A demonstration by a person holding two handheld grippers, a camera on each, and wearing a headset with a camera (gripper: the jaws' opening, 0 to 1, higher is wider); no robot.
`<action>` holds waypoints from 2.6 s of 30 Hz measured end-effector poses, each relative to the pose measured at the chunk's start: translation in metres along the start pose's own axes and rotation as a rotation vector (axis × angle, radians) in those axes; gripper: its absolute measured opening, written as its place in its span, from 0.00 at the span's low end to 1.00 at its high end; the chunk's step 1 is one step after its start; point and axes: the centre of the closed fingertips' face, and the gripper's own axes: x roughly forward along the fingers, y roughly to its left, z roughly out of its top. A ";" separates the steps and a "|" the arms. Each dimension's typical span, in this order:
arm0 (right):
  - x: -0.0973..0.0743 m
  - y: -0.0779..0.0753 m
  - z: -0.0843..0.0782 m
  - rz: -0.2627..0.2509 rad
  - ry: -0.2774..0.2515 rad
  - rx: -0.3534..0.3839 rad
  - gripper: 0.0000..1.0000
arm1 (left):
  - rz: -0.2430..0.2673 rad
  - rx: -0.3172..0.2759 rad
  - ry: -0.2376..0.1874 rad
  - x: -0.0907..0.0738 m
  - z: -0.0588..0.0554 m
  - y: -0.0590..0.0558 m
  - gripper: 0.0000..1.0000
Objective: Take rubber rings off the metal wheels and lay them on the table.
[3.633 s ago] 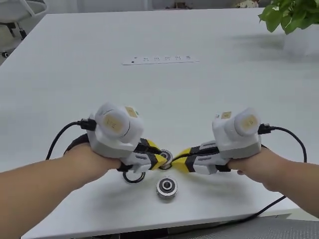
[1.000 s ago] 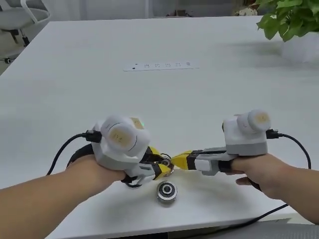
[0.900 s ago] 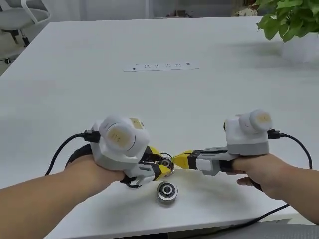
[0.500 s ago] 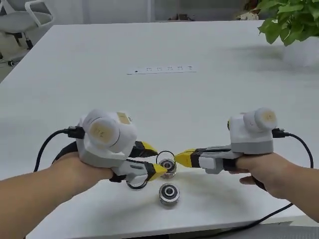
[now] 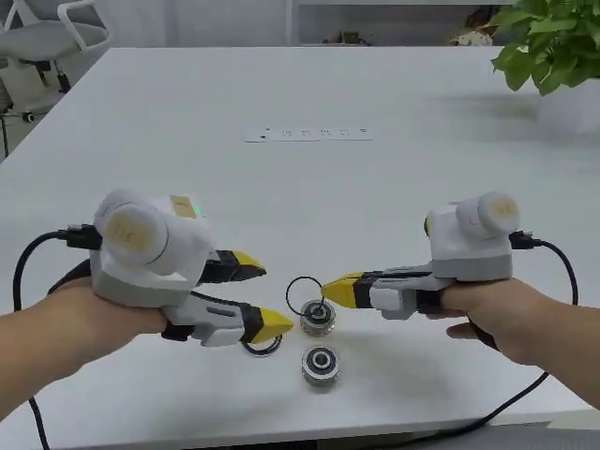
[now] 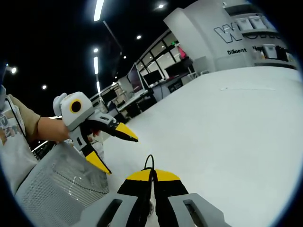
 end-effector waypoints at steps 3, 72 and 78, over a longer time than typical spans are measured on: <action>0.004 0.003 0.001 0.011 0.006 -0.001 0.00 | 0.017 -0.013 -0.005 -0.007 -0.001 0.003 0.51; 0.035 0.019 -0.006 0.037 0.115 -0.070 0.17 | 0.080 -0.149 0.008 -0.058 -0.044 0.007 0.72; 0.017 0.023 0.003 0.016 0.071 -0.096 0.27 | 0.085 -0.158 -0.002 -0.061 -0.042 0.008 0.72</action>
